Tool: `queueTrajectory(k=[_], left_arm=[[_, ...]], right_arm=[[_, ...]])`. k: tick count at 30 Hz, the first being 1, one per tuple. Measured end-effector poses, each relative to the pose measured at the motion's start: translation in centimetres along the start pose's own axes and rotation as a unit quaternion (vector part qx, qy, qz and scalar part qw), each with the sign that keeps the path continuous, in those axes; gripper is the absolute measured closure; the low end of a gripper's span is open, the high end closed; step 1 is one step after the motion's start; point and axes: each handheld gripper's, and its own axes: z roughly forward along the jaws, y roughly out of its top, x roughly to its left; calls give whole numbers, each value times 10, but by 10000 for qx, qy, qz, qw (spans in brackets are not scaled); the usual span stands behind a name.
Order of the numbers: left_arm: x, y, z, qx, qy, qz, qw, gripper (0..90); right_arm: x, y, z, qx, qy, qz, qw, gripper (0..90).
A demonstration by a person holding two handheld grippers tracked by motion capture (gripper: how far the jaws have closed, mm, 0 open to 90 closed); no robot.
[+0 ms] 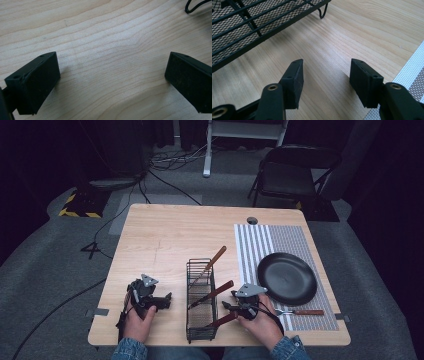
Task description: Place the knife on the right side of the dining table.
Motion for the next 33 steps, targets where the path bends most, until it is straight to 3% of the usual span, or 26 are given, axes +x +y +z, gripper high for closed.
queueTrajectory(k=[5,14,19,23,33], left_arm=[[0,0,0,1,-1,5,10000,1],[0,0,0,1,-2,2,10000,1],[0,0,0,-1,-1,3,10000,1],[0,0,0,1,0,4,10000,1],[0,0,0,1,-1,1,10000,1]], right_arm=[[0,0,0,0,8,14,10000,452],[-9,6,-5,57,69,251,9996,510],[-21,27,-24,-171,191,449,9987,518],[-32,43,-40,-324,247,424,9983,524],[-49,78,-60,-725,393,629,9946,535]])
